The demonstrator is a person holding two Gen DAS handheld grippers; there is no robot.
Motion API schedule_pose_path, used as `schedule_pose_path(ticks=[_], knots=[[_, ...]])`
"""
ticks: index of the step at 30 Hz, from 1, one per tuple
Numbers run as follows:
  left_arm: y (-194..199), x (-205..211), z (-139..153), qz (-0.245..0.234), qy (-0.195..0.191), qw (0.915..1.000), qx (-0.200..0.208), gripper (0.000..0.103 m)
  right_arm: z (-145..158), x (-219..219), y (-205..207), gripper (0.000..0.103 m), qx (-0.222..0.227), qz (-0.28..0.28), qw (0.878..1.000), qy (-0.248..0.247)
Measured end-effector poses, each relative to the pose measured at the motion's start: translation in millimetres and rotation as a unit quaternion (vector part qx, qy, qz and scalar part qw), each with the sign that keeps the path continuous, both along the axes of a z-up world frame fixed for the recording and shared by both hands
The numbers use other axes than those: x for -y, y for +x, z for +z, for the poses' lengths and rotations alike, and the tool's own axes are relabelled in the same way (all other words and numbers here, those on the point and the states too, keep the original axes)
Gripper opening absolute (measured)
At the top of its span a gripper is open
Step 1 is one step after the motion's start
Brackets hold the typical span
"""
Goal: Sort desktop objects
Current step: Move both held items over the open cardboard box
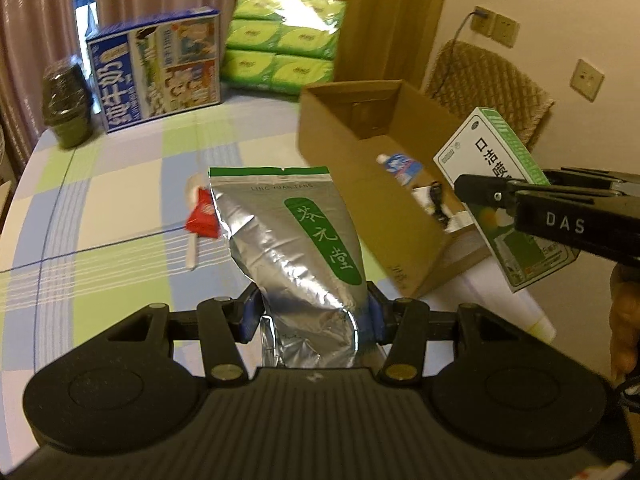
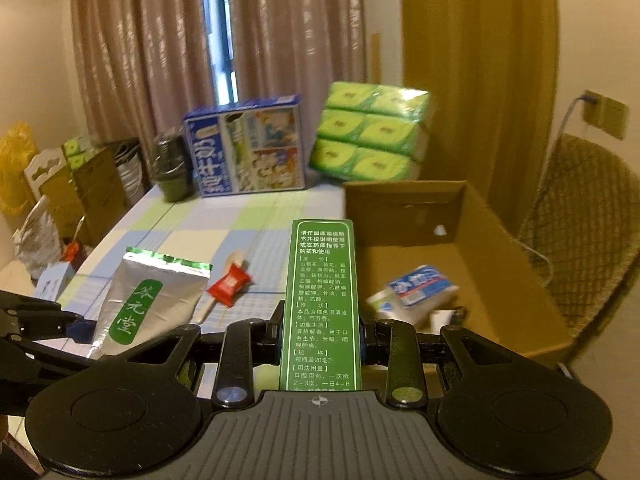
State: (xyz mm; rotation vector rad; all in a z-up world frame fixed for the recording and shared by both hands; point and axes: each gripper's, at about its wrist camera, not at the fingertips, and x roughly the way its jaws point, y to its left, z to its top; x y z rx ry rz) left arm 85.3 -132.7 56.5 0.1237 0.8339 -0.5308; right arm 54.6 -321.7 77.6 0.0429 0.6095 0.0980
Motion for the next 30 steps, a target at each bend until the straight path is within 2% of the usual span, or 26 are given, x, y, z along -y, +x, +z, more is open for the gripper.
schedule_pose_path(ticks=[15, 30], knots=[[-21.5, 82.9, 27.2, -0.057, -0.026, 0.998, 0.004, 0.046, 19.6, 76.1, -28.8, 0.028, 0.012, -0.056, 0.998, -0.016], [-20.1, 131.5, 22.9, -0.07, -0.041, 0.9966, -0.014, 0.046, 21.0, 114.0, -26.9, 0.028, 0.01, -0.067, 0.998, -0.02]])
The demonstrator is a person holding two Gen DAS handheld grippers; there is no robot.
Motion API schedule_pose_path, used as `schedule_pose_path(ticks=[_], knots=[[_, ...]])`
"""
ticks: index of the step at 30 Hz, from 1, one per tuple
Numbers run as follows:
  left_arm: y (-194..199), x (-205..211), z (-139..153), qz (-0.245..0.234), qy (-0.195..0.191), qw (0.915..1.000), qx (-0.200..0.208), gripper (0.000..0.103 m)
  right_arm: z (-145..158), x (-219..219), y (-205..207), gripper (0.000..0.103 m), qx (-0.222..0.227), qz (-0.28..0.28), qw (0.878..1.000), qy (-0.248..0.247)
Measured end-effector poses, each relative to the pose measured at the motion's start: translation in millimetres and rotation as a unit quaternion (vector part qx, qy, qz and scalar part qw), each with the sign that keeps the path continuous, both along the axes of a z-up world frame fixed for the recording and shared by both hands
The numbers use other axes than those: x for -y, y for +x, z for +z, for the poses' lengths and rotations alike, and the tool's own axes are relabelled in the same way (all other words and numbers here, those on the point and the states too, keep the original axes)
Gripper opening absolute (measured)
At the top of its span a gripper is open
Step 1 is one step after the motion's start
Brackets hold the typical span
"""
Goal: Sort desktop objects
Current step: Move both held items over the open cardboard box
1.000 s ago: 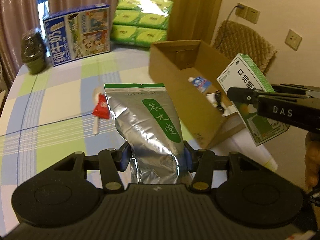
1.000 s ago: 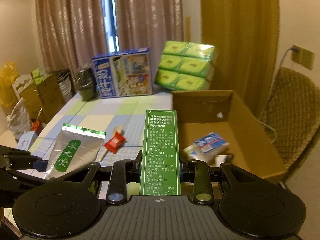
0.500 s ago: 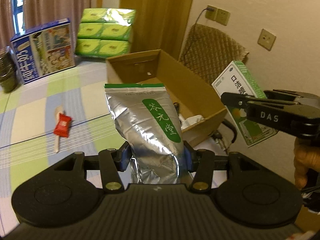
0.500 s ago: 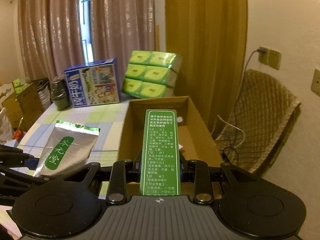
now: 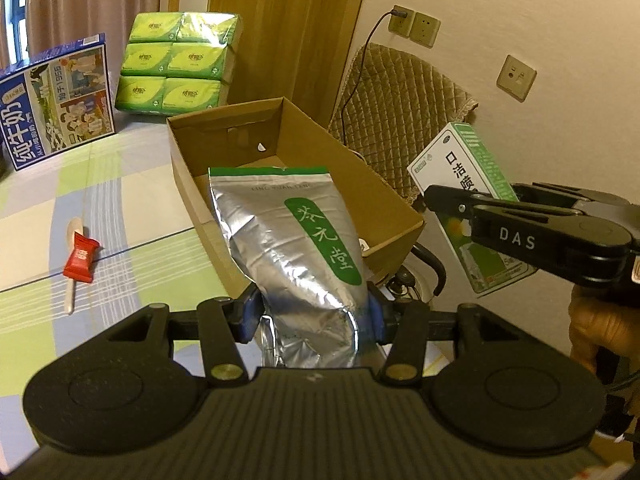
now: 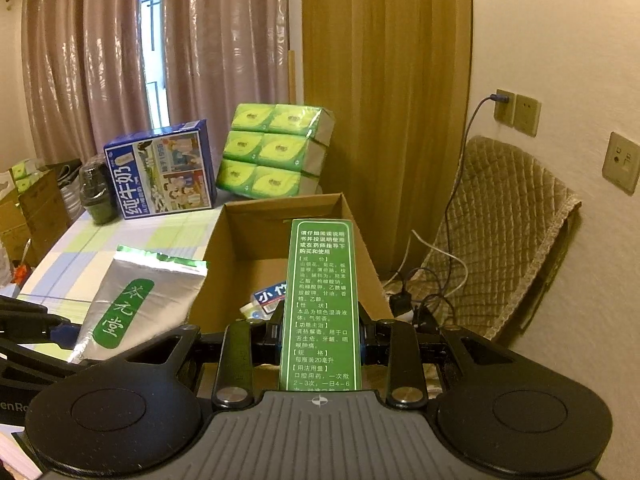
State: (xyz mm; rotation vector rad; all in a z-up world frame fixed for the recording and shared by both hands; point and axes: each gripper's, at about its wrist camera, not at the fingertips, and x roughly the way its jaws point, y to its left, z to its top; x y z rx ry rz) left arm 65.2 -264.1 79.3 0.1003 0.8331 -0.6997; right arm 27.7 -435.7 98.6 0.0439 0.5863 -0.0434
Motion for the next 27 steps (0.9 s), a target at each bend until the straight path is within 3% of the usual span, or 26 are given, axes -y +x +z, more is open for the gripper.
schedule_pose_path(ticks=[27], knots=[[65.6, 44.4, -10.4, 0.01, -0.013, 0.9997, -0.019, 0.046, -11.2, 33.8, 69.2, 0.028, -0.011, 0.014, 1.0, -0.005]])
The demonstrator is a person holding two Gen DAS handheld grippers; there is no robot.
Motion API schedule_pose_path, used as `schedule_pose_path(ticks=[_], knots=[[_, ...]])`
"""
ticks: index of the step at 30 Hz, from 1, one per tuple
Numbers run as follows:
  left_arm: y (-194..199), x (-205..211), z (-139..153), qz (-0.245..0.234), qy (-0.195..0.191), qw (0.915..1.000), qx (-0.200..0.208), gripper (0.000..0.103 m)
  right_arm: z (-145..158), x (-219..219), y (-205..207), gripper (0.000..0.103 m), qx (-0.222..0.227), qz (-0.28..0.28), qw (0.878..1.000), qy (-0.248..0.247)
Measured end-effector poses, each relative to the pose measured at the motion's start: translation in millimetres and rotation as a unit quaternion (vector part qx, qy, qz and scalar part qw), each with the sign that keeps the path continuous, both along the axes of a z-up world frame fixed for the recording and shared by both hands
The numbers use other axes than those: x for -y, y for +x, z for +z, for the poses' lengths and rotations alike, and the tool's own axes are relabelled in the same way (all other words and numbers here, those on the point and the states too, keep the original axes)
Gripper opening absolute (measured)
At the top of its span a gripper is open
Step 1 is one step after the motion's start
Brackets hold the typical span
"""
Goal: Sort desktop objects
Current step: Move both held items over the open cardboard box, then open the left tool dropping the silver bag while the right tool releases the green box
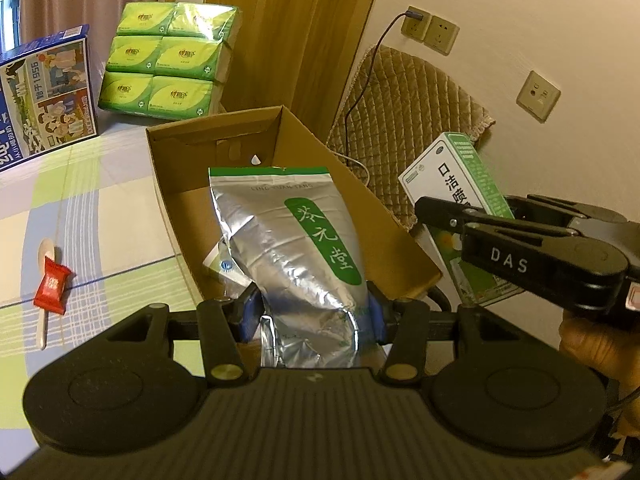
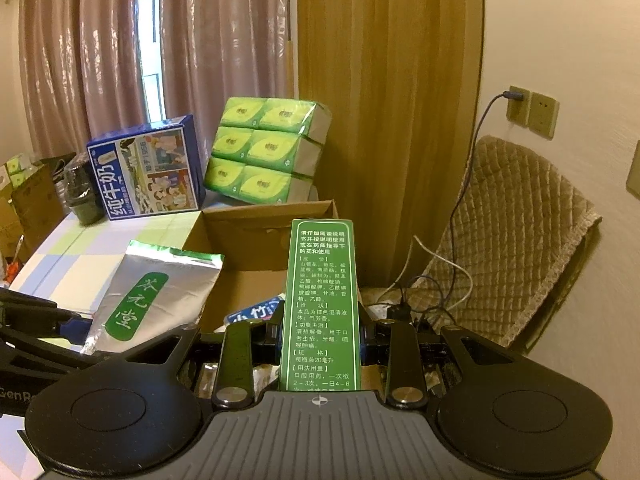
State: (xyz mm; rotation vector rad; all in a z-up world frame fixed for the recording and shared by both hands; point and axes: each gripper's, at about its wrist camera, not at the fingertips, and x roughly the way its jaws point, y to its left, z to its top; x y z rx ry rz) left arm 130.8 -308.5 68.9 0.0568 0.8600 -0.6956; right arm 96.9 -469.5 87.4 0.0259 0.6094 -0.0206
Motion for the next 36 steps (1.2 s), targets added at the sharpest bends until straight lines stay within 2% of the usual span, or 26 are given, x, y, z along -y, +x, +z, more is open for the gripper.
schedule_pose_path(ticks=[18, 29, 32, 36], knots=[[50.8, 20.5, -6.8, 0.01, -0.013, 0.9998, -0.014, 0.046, -15.3, 11.3, 46.0, 0.028, -0.011, 0.007, 1.0, -0.004], [79.1, 21.5, -13.9, 0.03, -0.023, 0.999, -0.023, 0.047, -15.2, 12.2, 62.5, 0.028, -0.011, 0.003, 1.0, -0.004], [87.5, 19.2, -17.0, 0.05, -0.031, 0.9978, -0.03, 0.049, -17.0, 11.2, 65.6, 0.028, -0.014, 0.003, 1.0, -0.005], [87.8, 10.9, -14.2, 0.054, -0.029, 0.998, -0.017, 0.047, -20.3, 9.3, 66.7, 0.028, -0.018, 0.005, 1.0, -0.006]])
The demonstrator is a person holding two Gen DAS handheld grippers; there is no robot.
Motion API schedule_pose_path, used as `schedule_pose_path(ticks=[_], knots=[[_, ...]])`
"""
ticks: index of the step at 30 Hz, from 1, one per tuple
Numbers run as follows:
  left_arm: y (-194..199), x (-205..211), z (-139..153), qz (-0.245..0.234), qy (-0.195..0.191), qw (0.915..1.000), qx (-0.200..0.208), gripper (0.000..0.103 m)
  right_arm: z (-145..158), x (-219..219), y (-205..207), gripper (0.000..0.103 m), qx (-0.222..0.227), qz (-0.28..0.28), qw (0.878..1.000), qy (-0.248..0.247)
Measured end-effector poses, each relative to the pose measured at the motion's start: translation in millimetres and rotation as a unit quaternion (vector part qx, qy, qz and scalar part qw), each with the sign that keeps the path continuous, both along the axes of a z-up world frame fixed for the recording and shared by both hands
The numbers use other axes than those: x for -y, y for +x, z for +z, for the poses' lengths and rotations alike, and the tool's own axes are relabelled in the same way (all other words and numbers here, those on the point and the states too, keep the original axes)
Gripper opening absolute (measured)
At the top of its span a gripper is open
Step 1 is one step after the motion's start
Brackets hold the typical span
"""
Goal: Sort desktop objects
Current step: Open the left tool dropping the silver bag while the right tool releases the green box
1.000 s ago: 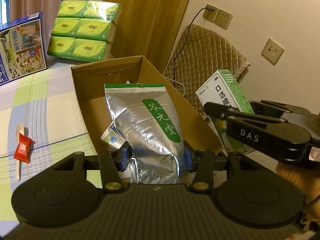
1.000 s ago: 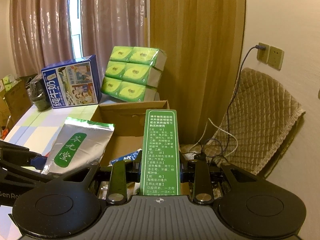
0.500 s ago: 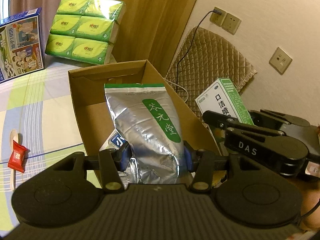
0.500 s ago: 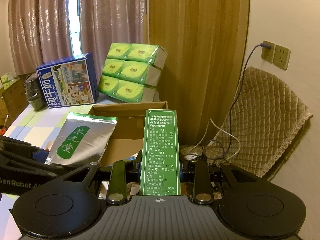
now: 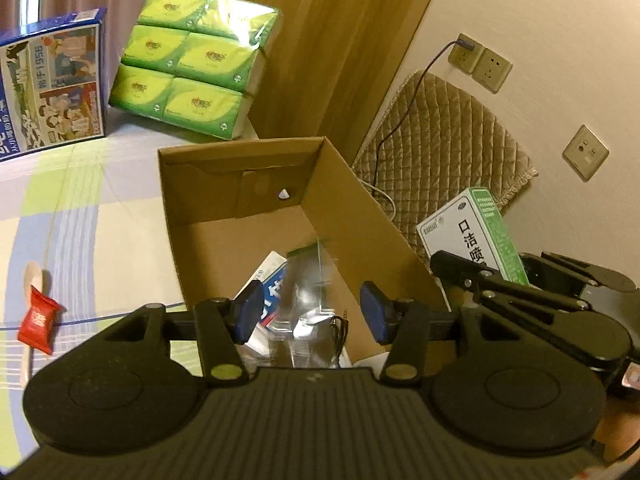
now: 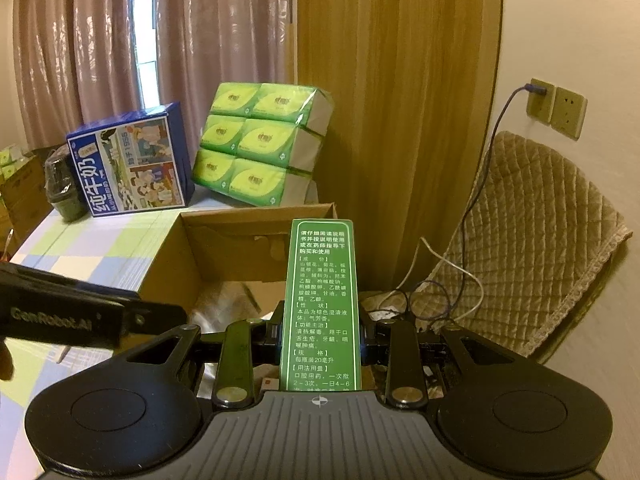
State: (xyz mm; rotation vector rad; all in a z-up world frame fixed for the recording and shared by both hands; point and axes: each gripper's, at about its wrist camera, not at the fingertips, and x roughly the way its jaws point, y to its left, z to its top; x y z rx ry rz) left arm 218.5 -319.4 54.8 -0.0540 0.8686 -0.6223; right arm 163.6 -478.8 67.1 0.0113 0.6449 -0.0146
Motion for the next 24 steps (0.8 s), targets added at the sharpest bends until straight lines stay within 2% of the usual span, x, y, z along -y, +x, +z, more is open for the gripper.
schedule_pose_path(ticks=[9, 24], knots=[[-5.8, -27.4, -2.3, 0.013, 0.0, 0.9999, 0.004, 0.048, -3.0, -10.6, 0.4, 0.028, -0.003, 0.008, 1.0, 0.006], [-7.4, -50.3, -2.2, 0.028, 0.001, 0.9995, 0.011, 0.052, 2.4, -30.1, 10.8, 0.028, 0.001, 0.022, 1.0, 0.016]])
